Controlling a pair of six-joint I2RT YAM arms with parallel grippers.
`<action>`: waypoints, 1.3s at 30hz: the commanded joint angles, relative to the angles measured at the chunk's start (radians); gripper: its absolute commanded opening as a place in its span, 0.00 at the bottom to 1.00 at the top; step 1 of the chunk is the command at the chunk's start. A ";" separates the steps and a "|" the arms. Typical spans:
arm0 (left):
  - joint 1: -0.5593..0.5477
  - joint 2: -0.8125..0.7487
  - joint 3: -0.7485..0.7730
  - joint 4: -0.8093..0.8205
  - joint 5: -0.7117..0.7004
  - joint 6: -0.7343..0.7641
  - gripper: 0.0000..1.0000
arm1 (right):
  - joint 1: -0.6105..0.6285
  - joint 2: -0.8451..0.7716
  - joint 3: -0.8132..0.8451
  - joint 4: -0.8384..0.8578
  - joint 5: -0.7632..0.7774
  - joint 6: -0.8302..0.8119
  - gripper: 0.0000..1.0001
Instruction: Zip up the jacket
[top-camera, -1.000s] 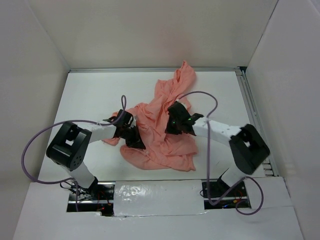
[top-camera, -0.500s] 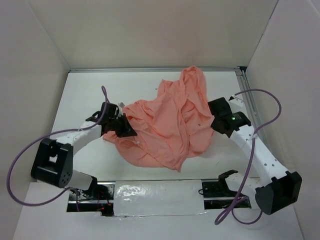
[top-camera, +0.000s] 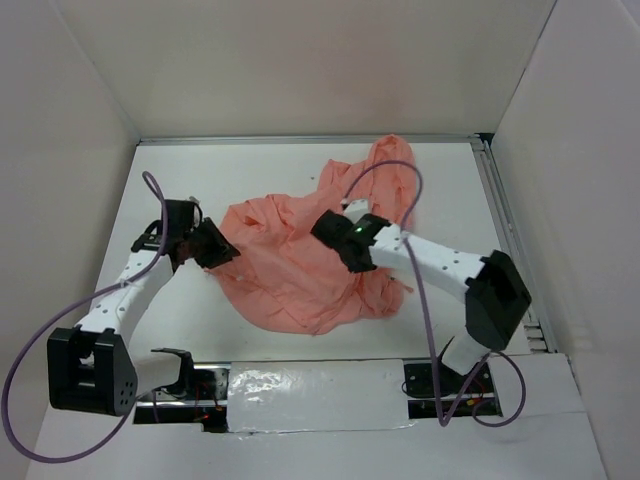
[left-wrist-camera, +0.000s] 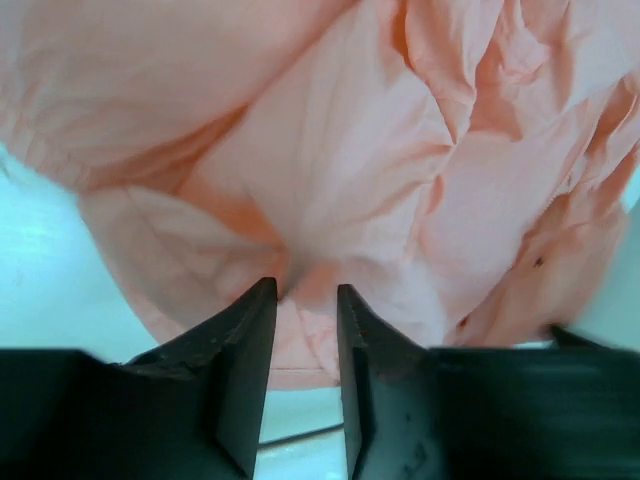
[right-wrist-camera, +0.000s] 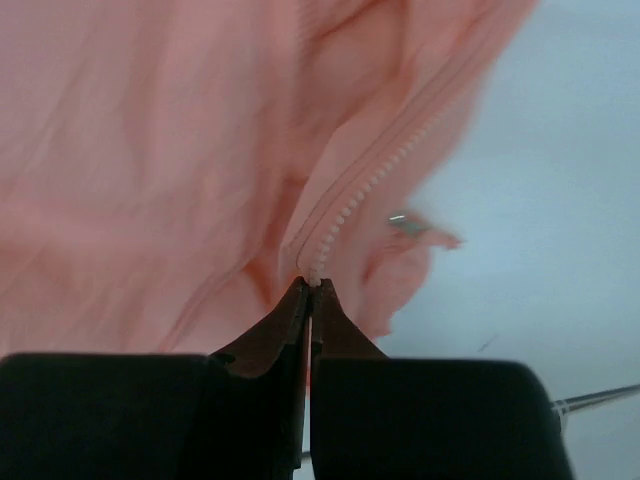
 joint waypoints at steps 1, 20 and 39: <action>0.011 0.004 0.037 -0.086 -0.011 -0.069 0.46 | 0.124 0.073 0.014 0.082 -0.152 -0.095 0.00; -0.308 0.013 0.071 0.104 0.239 0.093 0.99 | -0.191 -0.529 -0.555 0.456 -0.553 0.025 0.91; -0.509 0.654 0.271 0.252 0.347 0.092 0.99 | -0.423 -0.229 -0.597 0.580 -0.554 0.084 0.30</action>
